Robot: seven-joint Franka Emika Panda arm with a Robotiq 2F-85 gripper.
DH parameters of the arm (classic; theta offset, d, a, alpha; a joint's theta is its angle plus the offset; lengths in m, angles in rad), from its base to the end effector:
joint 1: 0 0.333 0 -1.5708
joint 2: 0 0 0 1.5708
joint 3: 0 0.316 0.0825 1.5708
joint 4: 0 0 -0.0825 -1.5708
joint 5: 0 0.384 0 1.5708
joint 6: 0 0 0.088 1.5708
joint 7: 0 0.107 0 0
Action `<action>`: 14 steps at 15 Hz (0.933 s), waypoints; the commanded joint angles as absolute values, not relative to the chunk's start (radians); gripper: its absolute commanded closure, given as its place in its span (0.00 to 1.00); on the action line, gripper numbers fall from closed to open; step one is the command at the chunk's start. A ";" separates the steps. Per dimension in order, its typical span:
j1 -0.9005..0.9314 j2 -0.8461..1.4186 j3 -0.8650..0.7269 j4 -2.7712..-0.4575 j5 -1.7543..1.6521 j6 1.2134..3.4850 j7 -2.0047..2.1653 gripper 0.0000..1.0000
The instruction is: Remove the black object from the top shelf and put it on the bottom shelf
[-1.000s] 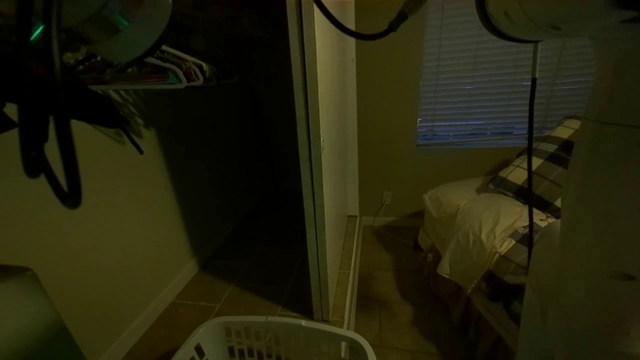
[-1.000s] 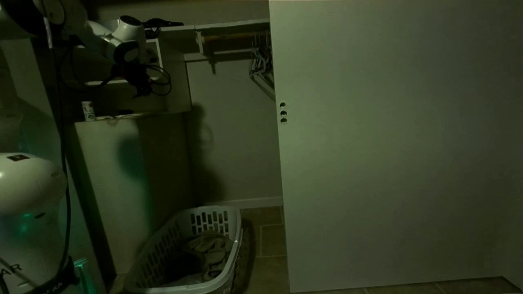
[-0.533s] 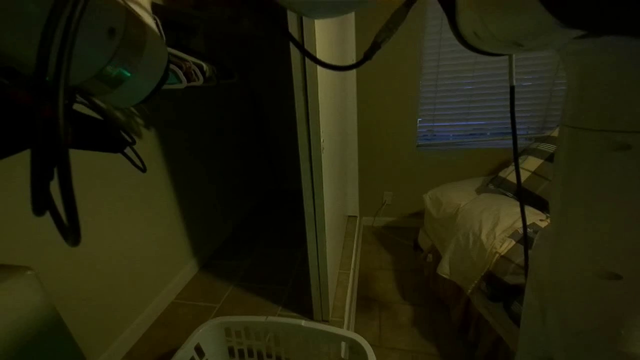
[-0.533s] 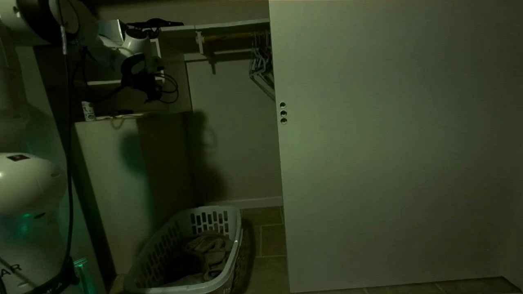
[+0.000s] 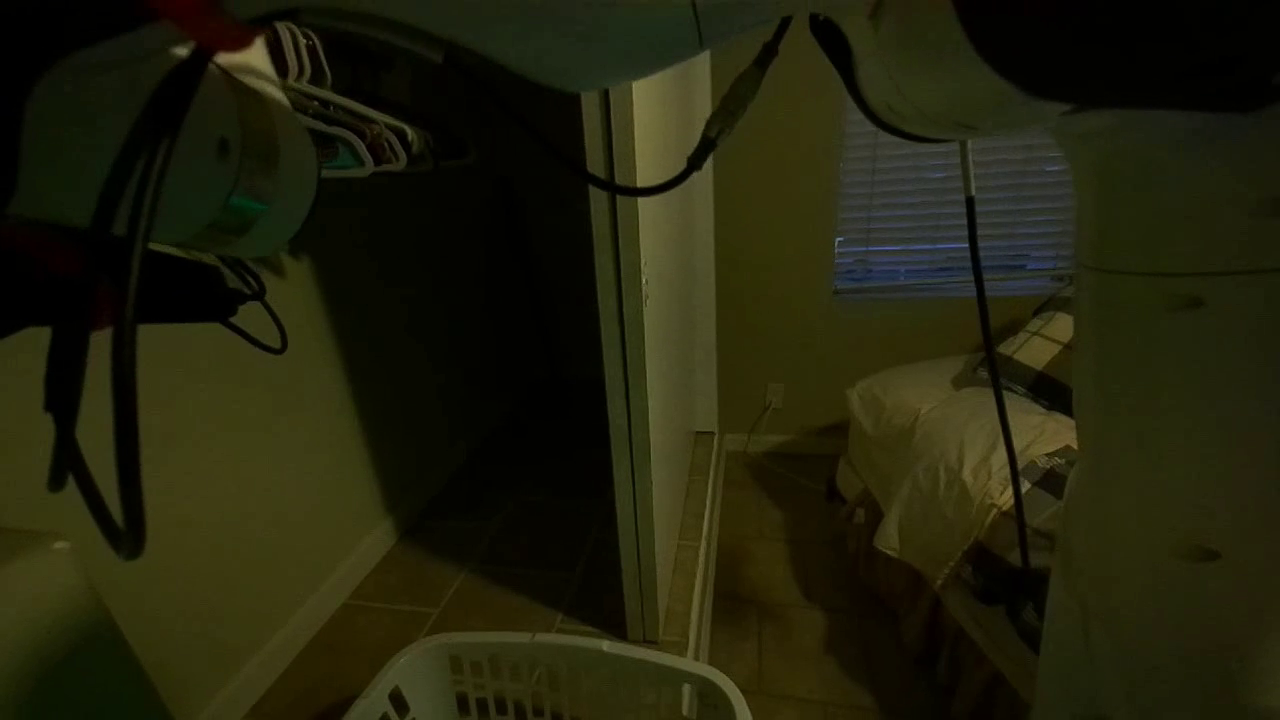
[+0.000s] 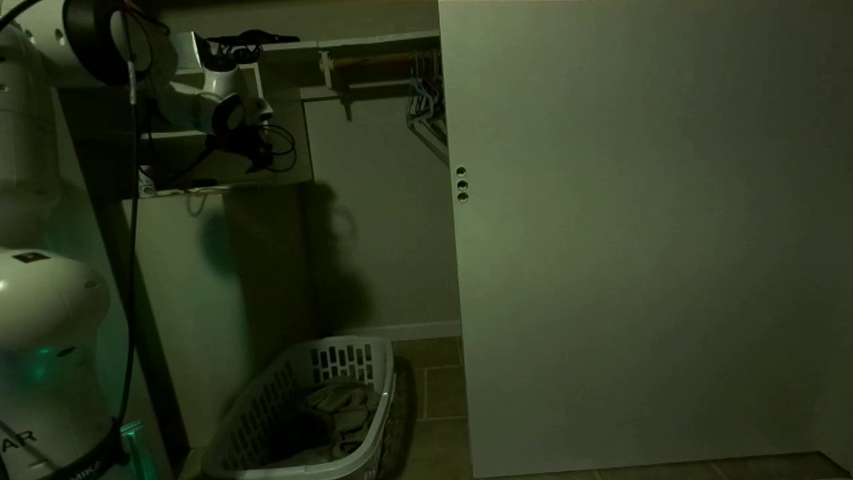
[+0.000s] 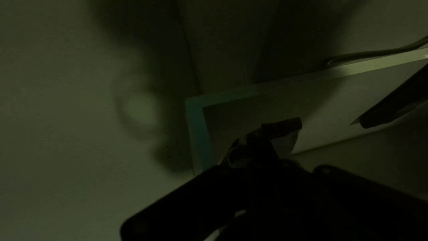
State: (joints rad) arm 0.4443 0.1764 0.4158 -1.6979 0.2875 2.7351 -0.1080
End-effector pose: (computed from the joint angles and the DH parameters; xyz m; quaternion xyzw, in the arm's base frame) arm 0.4571 0.4797 0.5974 -0.8416 -0.3153 -0.3367 0.2809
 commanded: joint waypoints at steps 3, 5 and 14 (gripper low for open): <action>0.481 0.274 0.404 -1.562 0.135 2.723 0.023 1.00; 0.495 0.304 0.399 -1.523 0.100 2.708 0.048 1.00; 0.540 0.418 0.375 -1.378 0.076 2.642 0.112 1.00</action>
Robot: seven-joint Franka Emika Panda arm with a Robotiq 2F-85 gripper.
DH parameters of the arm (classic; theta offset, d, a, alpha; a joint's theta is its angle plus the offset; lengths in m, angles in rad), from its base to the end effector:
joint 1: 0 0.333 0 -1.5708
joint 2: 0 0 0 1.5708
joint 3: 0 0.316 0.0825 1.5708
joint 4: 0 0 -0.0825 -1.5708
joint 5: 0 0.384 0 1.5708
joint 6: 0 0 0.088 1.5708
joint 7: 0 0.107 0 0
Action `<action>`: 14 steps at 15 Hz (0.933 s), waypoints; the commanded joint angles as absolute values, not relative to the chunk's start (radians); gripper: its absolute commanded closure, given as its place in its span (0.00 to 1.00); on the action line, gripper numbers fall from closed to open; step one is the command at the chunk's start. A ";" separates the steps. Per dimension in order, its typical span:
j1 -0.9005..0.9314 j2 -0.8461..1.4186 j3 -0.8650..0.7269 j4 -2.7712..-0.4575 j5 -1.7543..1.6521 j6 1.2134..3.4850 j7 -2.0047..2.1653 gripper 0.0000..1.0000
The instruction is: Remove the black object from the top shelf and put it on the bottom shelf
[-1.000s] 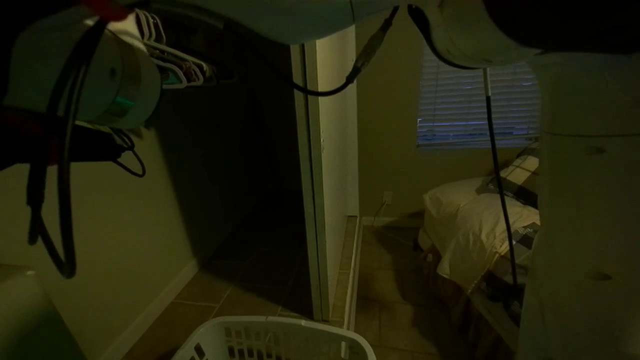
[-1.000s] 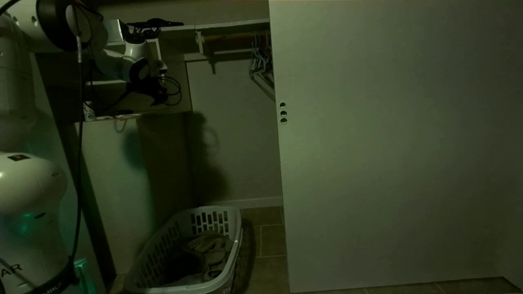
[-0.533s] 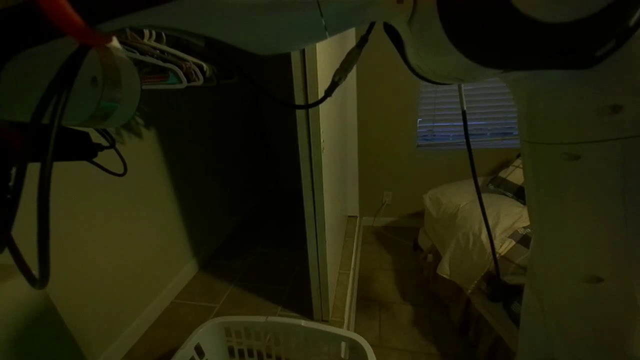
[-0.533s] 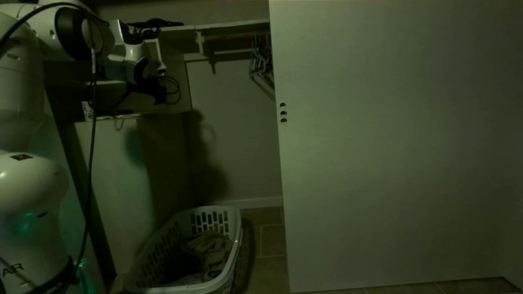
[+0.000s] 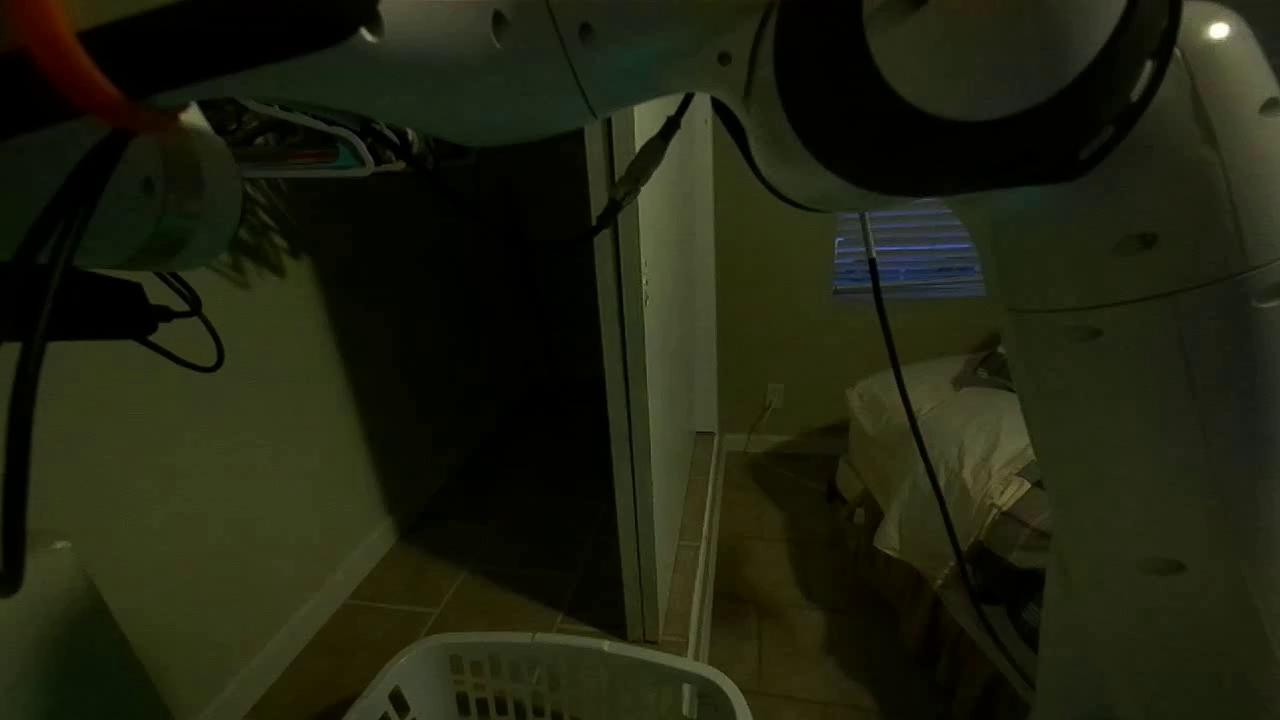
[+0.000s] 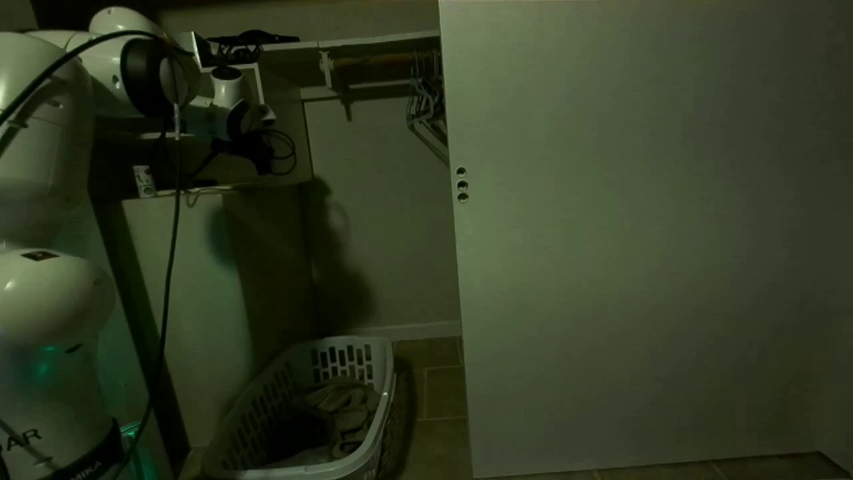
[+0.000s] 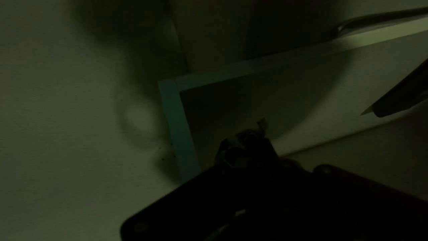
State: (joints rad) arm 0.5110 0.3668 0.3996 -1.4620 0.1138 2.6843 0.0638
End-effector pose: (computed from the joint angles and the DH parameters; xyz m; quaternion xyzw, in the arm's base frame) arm 0.4827 0.5282 0.5923 -0.8487 -0.2992 -0.3267 0.2890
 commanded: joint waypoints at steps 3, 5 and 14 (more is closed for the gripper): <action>0.553 0.438 0.359 -1.345 0.072 2.612 0.132 1.00; 0.557 0.450 0.355 -1.325 0.072 2.586 0.131 0.74; 0.574 0.436 0.337 -1.285 0.074 2.481 0.158 0.20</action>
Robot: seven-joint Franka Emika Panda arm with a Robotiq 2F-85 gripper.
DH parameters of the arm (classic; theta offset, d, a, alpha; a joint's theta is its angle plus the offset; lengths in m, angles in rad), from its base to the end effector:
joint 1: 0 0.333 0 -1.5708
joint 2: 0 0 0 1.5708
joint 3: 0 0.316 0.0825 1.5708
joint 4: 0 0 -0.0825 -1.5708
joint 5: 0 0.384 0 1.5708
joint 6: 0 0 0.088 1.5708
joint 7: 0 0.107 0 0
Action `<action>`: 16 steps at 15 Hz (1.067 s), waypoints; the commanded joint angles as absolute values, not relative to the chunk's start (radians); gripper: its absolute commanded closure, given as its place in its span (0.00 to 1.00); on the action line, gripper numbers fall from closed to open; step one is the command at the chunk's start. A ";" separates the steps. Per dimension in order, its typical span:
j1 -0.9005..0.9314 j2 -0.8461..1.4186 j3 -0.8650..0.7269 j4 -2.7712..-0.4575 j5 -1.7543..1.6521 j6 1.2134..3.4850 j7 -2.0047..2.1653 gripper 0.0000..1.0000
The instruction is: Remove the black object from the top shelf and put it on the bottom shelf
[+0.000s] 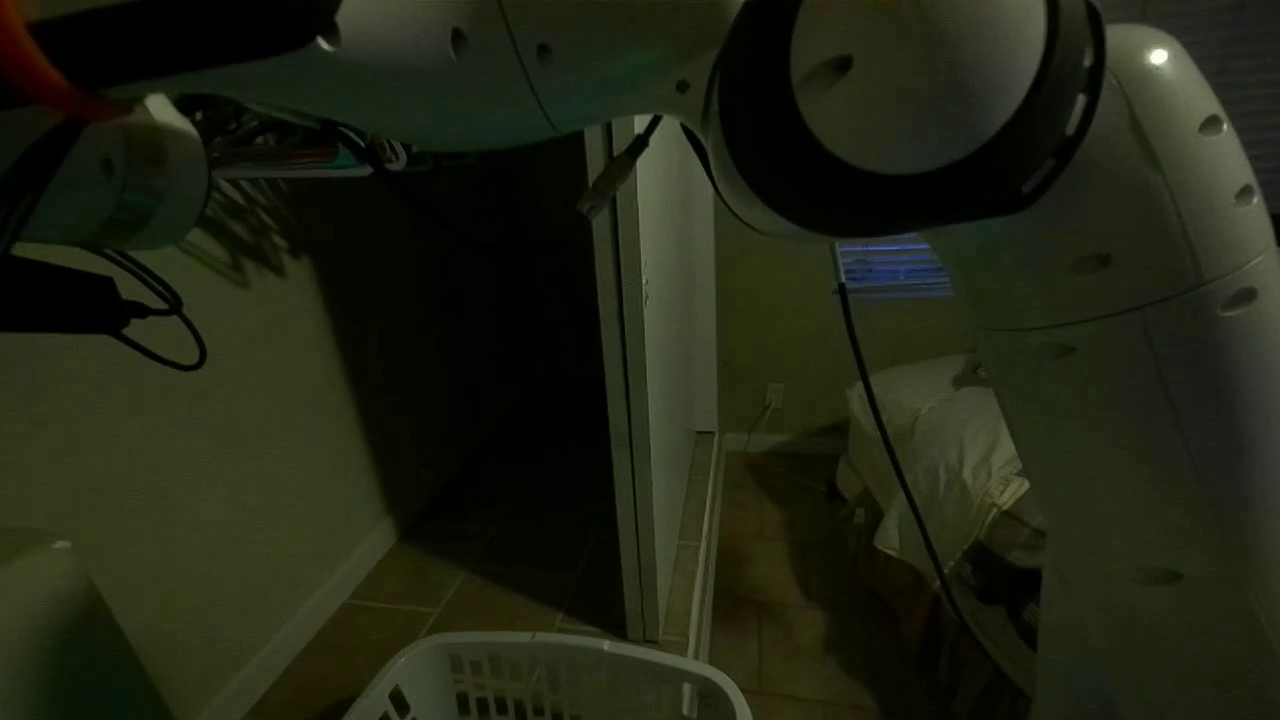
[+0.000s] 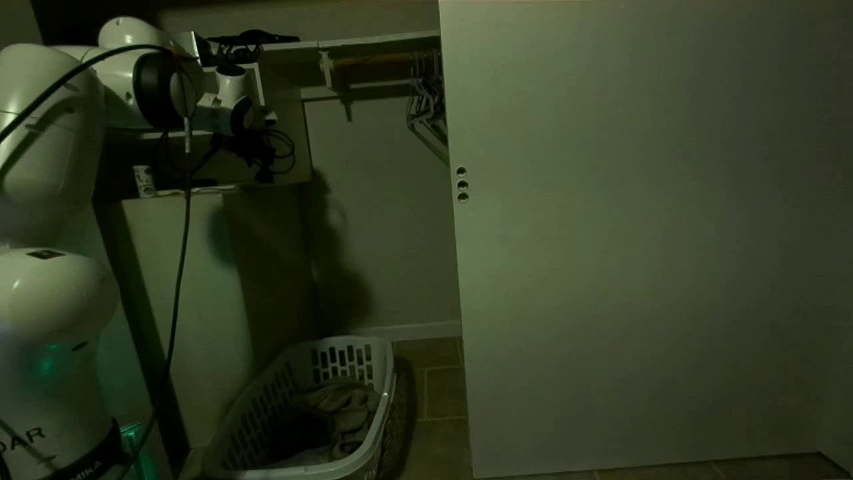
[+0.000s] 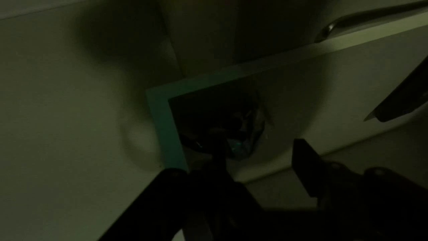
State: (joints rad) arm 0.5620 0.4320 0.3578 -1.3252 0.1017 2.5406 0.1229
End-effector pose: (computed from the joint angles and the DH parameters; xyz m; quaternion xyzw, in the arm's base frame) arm 0.4920 0.5427 0.5964 -0.8675 -0.2893 -0.2871 0.2853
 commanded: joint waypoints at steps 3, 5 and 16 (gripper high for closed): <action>0.572 0.411 0.326 -1.298 0.068 2.441 0.165 0.01; 0.566 0.391 0.331 -1.309 0.081 2.415 0.162 0.00; 0.508 0.274 0.368 -1.347 0.160 2.240 0.052 0.00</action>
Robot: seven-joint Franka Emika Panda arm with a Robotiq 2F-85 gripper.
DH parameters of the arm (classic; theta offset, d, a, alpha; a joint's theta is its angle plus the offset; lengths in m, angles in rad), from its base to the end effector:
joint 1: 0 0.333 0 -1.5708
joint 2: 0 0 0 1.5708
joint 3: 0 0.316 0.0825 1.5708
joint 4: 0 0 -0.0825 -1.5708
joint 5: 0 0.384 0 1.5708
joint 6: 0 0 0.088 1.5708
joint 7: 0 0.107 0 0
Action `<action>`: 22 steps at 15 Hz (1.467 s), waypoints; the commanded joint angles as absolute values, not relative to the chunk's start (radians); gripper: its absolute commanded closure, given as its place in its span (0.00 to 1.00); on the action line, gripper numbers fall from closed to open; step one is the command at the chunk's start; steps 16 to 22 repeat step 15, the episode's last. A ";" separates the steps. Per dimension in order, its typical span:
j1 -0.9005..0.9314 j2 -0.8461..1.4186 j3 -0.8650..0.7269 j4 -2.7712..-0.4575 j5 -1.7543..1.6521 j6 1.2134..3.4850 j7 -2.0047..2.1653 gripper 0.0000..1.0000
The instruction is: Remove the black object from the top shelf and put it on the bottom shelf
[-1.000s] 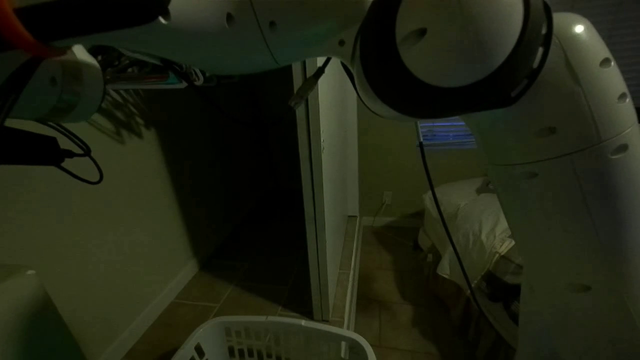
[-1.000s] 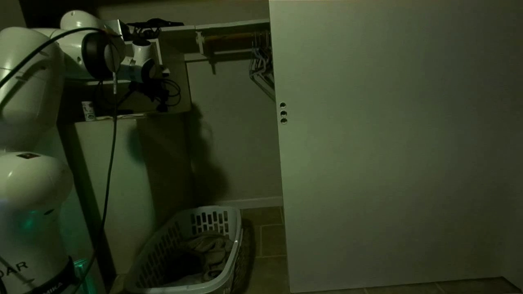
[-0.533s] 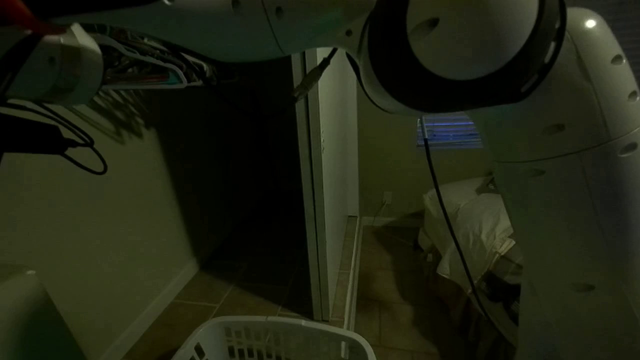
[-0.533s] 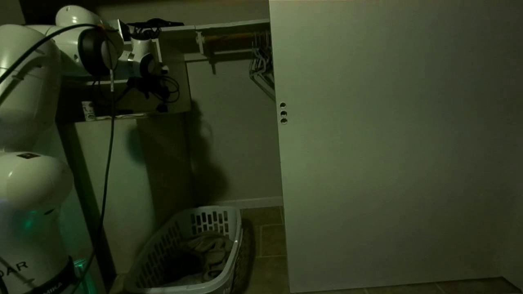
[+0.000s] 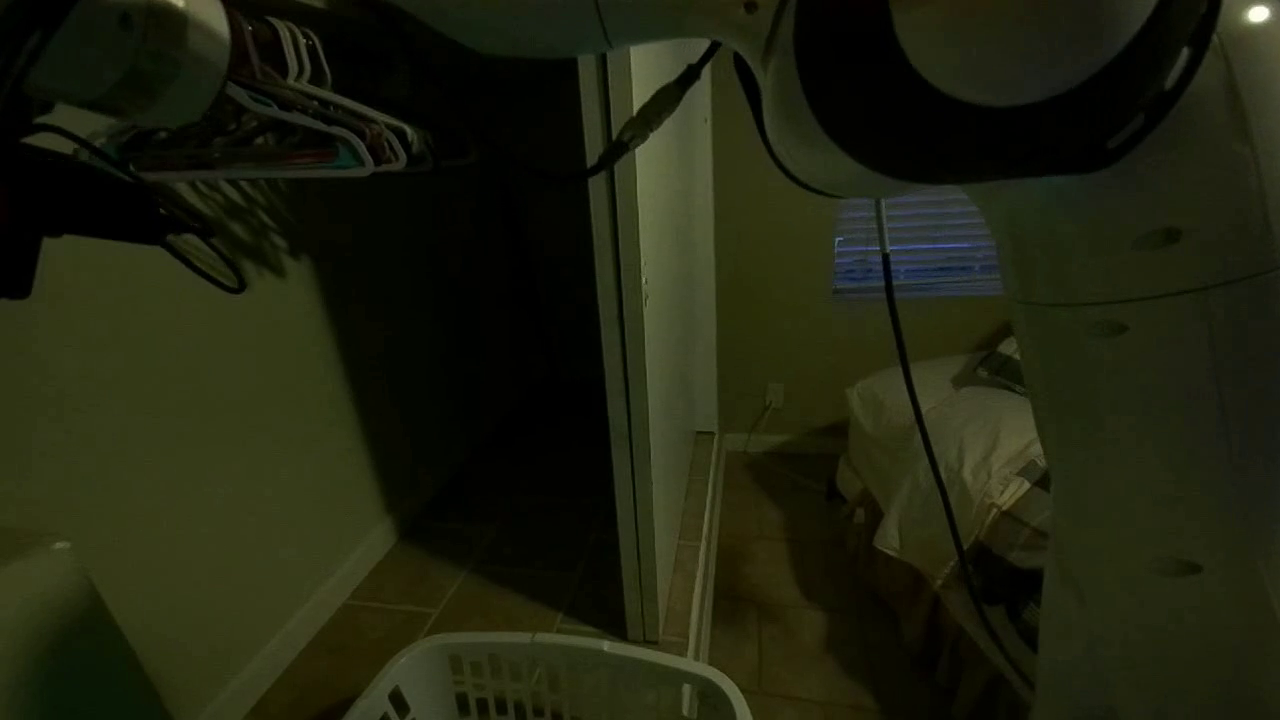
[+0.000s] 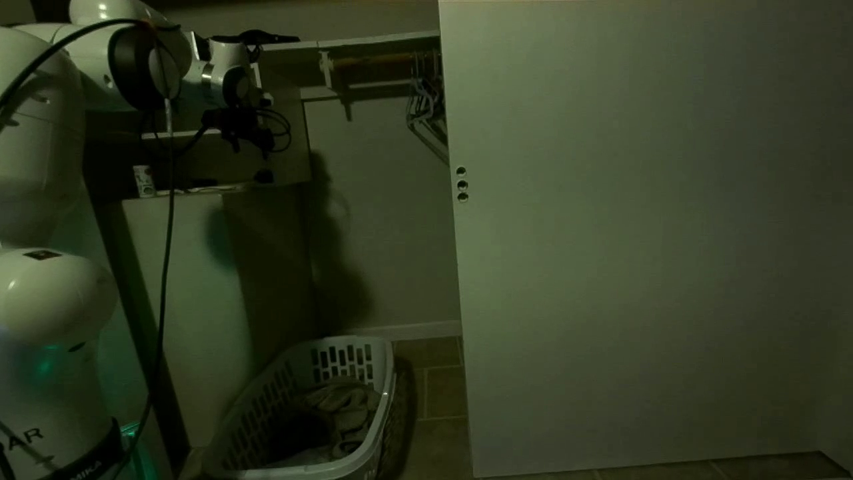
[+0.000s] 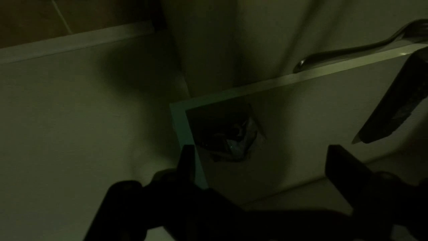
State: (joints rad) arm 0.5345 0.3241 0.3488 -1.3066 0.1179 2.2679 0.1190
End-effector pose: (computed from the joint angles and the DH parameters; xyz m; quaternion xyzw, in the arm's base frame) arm 0.4742 0.5103 0.6434 -0.8899 -0.3074 -0.2314 0.2450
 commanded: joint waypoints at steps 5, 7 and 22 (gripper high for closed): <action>0.495 0.217 0.372 -1.393 0.172 2.202 -0.051 0.00; 0.491 0.194 0.372 -1.421 0.183 2.200 -0.085 0.00; 0.506 0.202 0.362 -1.414 0.174 2.209 -0.099 0.00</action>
